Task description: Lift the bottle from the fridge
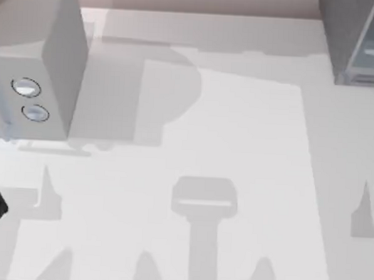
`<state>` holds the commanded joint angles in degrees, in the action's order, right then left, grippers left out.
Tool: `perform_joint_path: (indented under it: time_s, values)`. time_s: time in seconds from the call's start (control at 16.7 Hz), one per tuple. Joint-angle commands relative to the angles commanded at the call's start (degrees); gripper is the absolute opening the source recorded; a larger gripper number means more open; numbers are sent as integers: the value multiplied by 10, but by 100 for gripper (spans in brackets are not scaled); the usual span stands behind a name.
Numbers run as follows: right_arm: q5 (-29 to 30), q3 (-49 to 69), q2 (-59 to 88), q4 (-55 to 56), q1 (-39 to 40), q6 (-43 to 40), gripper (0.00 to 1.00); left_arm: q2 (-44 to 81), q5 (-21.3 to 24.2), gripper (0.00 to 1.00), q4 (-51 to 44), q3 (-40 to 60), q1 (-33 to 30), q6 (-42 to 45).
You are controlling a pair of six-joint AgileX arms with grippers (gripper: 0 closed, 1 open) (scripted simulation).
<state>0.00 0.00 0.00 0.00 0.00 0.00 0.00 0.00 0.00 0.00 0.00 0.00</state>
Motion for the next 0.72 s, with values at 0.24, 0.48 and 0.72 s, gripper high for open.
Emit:
perform_joint_path:
  time_s: [0.24, 0.48, 0.72]
  values:
    - [-7, 3, 18, 18, -7, 0, 100, 0, 0, 100, 0, 0, 0, 0]
    - [-44, 18, 127, 127, -44, -1, 100, 0, 0, 100, 0, 0, 0, 0]
    - [-98, 39, 328, 310, -103, 0, 100, 0, 0, 100, 0, 0, 0, 0]
